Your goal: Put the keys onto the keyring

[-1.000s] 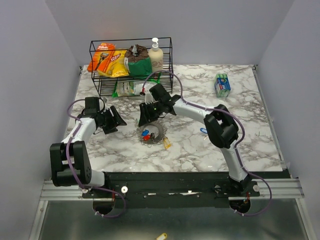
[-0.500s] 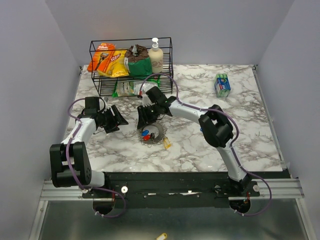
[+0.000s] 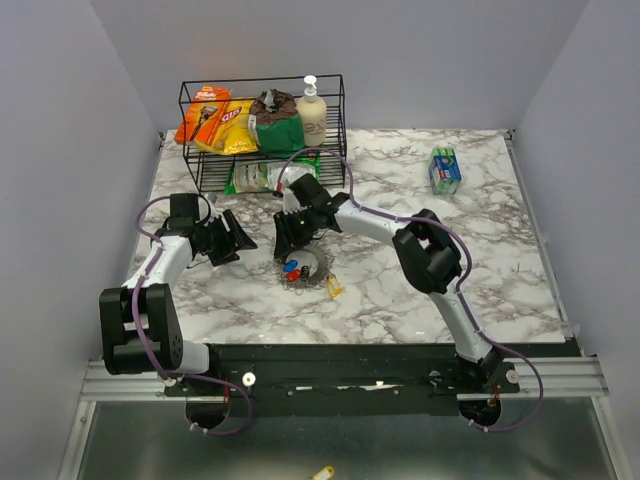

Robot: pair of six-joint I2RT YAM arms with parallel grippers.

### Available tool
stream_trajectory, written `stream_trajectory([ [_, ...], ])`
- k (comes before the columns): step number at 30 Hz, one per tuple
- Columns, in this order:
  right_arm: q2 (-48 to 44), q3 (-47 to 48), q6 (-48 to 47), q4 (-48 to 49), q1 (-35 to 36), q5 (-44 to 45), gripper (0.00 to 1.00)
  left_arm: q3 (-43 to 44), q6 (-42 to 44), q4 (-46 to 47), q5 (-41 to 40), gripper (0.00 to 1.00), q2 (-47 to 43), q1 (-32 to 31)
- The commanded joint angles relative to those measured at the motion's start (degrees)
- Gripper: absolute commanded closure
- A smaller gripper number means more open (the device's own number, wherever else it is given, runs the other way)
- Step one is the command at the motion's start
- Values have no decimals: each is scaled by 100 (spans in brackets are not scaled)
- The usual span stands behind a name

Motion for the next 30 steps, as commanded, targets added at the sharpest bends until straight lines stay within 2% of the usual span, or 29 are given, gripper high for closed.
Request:
stream_trajectory([
  [1, 243, 177, 45, -118, 91, -46, 62, 10, 94, 57, 221, 28, -60, 39],
  [10, 243, 89, 45, -153, 100, -72, 67, 19, 94, 92, 247, 28, 2, 30],
  [30, -99, -263, -34, -144, 161, -46, 64, 28, 85, 118, 283, 28, 37, 31],
])
